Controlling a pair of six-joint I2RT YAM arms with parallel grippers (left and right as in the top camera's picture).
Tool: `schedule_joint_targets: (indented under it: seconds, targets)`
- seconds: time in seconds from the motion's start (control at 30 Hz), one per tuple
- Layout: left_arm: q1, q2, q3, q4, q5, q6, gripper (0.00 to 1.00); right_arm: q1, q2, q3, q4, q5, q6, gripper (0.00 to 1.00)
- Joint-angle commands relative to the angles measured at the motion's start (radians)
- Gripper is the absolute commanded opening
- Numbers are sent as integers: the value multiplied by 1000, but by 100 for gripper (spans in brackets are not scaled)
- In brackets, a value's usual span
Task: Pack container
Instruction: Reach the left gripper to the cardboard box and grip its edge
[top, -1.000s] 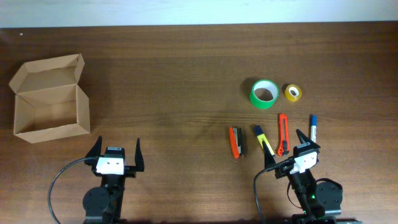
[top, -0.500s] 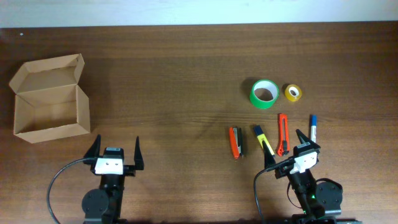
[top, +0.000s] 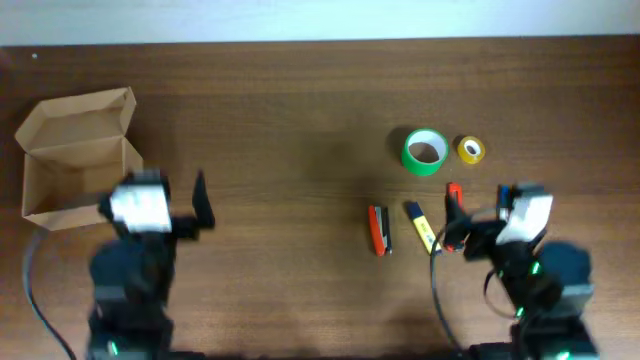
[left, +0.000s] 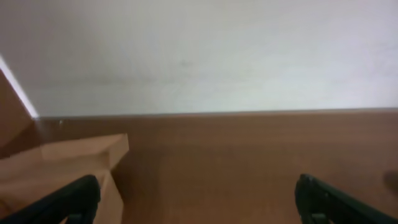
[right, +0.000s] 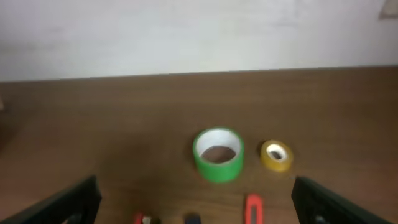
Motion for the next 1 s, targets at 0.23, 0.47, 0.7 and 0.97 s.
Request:
schedule_joint_targets:
  seconds: [0.23,0.47,0.7,0.97]
  targets:
    - [2,701,830,-443,-19,155,100,-2,548,747,-352,92,-87,99]
    - [54,790,871,-486,-18,139,100,-45,720,886,-536,104,-32,99]
    - [246,916,1000,-749,20,135,100,-95,983,1122,-759,103,-7,99]
    - [323,991,1010,-811,167,132,97,-94,1094,1124,-813,103,-11,99]
